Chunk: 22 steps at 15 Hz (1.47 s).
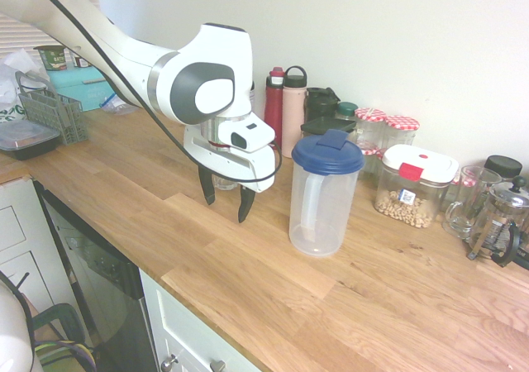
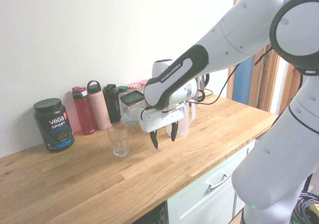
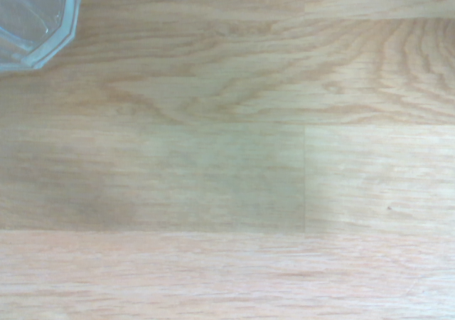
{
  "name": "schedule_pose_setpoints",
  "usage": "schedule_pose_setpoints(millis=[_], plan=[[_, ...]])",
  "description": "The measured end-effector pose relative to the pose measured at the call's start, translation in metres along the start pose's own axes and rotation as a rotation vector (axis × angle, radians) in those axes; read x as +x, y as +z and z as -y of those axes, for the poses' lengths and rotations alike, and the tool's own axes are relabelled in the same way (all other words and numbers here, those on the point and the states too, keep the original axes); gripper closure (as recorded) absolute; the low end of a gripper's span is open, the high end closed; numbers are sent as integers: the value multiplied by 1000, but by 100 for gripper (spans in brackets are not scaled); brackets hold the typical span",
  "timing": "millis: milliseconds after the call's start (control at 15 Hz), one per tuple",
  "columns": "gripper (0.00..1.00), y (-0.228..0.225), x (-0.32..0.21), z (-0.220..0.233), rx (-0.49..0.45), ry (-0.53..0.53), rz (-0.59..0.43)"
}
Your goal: Pour me some water
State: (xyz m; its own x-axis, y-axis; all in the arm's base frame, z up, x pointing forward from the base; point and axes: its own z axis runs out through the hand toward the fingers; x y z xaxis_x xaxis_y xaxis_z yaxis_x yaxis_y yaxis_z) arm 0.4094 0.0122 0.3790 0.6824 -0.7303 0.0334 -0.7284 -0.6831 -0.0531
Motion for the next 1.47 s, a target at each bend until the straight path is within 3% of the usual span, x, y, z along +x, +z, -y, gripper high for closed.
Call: schedule_pose_setpoints(millis=[133,267,400,533,733,1133,1467], plan=[[0,0,1,1,-3,-5,-3],[0,-16,6,2,-7,-85,-8],[0,-55,13,-11,-10,-211,9],[0,-109,19,-39,8,-308,-45],[0,-163,35,-81,86,-321,-143],[0,-160,90,-149,190,-293,-184],[0,-123,117,-148,174,-302,-172]])
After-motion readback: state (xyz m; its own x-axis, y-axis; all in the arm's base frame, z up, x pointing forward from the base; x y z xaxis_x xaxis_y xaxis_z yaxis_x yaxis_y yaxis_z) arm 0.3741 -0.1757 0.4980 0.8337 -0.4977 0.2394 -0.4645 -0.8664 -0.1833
